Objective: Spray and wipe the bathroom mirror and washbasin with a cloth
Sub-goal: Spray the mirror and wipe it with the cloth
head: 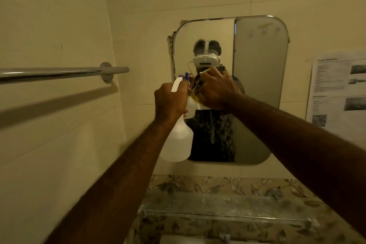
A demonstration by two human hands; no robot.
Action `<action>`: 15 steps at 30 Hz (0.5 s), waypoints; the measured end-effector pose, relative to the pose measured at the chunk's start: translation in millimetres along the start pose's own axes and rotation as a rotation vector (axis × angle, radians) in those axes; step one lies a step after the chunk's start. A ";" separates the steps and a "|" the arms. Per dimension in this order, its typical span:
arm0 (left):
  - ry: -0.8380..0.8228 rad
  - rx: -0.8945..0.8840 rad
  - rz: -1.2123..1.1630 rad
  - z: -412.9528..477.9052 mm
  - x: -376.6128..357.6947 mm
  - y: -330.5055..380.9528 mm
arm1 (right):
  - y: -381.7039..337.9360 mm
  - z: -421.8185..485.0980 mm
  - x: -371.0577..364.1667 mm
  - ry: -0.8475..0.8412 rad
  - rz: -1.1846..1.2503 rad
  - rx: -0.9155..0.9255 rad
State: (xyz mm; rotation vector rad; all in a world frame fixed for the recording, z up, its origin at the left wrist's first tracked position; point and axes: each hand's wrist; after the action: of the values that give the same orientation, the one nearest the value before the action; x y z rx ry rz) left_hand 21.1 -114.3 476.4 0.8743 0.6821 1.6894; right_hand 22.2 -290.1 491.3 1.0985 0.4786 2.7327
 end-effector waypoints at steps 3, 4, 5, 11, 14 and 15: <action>-0.023 0.015 -0.022 -7.2 -13.1 6.1 | 23.0 -20.3 1.8 -0.021 -0.020 -0.012; -0.031 0.018 -0.026 -9.9 -17.6 8.4 | 30.5 -27.8 4.1 -0.026 -0.025 -0.023; -0.040 0.018 -0.030 -12.7 -22.2 11.0 | 38.5 -35.6 6.2 -0.026 -0.028 -0.032; -0.079 -0.002 -0.045 -27.1 -57.0 22.0 | 88.2 -76.5 17.5 0.024 -0.002 -0.127; -0.081 -0.032 -0.023 -33.2 -76.2 23.6 | 108.8 -92.8 22.4 0.020 0.036 -0.250; -0.080 -0.038 -0.014 -35.1 -82.7 23.6 | 113.5 -98.3 23.5 0.026 0.071 -0.304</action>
State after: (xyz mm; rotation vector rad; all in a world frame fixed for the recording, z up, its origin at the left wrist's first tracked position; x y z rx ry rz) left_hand -6.8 -200.8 457.5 0.9036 0.5987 1.6406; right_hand -66.0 -413.2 479.4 1.0192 0.0223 2.7610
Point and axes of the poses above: each hand's wrist, its own z-axis towards the middle knuckle, its own x-axis out of the back of the hand, y = z × x, and after that the axes turned 7 degrees about z, right-handed
